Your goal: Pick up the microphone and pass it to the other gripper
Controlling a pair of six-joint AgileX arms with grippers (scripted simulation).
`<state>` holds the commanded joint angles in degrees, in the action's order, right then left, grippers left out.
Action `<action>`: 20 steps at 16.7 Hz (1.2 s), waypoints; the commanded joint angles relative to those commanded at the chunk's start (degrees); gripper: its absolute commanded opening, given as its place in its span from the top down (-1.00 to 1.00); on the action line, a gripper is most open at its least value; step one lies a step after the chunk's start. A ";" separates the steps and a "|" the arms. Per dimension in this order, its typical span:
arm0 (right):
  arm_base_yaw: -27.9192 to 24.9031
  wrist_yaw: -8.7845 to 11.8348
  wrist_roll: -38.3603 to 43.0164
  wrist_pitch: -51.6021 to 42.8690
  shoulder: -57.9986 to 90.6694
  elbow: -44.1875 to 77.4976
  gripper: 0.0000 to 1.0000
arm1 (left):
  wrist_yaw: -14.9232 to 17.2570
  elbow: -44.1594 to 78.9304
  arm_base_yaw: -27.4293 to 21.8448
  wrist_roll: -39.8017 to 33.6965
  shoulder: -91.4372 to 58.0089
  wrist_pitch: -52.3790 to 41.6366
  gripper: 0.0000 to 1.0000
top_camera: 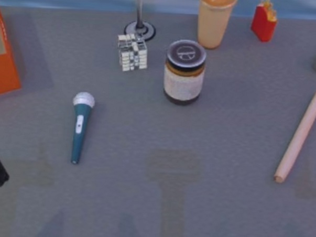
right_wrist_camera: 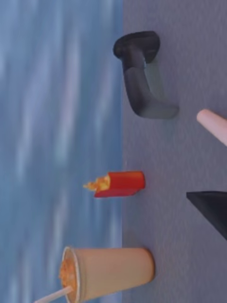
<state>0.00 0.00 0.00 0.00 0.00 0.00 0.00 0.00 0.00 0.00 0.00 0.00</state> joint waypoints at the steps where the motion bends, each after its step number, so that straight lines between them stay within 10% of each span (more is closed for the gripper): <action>1: 0.00 0.00 0.00 0.00 0.00 0.00 -1.00 | 0.00 0.00 0.00 0.00 0.00 0.00 -1.00; 8: 0.00 0.00 0.00 0.00 0.00 0.00 -1.00 | -0.14 10.74 -2.94 -2.65 -12.46 -7.52 -1.00; 20: 0.00 0.00 0.00 0.00 0.00 0.00 -1.00 | -1.21 53.05 -14.55 -13.27 -77.10 -40.19 -1.00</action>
<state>0.00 0.00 0.00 0.00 0.00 0.00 -1.21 53.05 -14.55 -13.27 -77.10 -40.19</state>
